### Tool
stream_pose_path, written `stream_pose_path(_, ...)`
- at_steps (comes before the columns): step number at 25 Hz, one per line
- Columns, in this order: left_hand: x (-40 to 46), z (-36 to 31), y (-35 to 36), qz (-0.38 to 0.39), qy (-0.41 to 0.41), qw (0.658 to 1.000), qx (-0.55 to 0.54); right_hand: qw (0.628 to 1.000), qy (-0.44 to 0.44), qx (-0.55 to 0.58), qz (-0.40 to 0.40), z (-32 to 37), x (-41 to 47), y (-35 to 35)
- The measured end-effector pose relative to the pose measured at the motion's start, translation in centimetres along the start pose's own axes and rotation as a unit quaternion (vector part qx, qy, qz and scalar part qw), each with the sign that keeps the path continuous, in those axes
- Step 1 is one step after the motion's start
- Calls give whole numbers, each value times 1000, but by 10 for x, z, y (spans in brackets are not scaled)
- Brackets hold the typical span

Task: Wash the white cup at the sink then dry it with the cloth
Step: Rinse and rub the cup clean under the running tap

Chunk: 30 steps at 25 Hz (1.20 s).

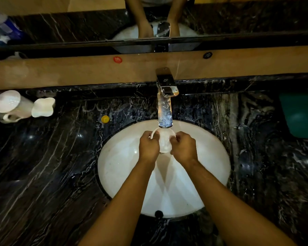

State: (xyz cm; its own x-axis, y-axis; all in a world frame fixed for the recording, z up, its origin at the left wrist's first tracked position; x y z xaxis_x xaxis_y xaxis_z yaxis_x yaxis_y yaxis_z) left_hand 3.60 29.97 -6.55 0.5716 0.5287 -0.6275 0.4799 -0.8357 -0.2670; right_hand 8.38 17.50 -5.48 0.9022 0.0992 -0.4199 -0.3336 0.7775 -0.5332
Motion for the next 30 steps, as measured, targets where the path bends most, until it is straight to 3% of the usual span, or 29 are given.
stream_pose_path(3,5,1,-7,30,27,997,66,992,-89,-33,86,5,3,-7)
stream_pose_path(5,8,0,-7,54,49,993,96,989,-111,-19,93,9,5,-10)
stream_pose_path(8,8,-3,-3,49,46,996,55,996,-73,-12,40,8,7,-9)
stream_pose_path(11,9,-5,0,16,53,996,63,995,-17,-96,25,0,5,-7)
stream_pose_path(17,7,4,0,13,23,999,47,994,-12,8,106,-1,6,0)
stream_pose_path(21,3,0,4,54,16,998,7,998,-42,-51,19,0,11,-5)
stream_pose_path(23,3,-3,3,95,13,995,3,996,-53,-64,45,-3,12,-7)
stream_pose_path(26,9,-2,-3,129,33,989,63,988,-75,13,135,-4,11,-9)
stream_pose_path(30,7,1,4,95,-14,995,-4,976,3,189,107,-8,3,2)
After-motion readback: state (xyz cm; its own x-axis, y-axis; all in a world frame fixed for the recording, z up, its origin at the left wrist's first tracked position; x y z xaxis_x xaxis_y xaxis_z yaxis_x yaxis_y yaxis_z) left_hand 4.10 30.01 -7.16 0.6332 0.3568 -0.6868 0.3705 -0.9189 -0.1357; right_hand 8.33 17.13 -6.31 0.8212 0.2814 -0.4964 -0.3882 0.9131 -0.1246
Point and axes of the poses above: each hand's wrist, its own x-axis towards the middle knuckle, its own y-axis out of the palm, z = x × y, the point moved 3 cm from there along x, towards the middle knuckle, and after that the axes turned 7 degrees about x, right-handed, at the moved point
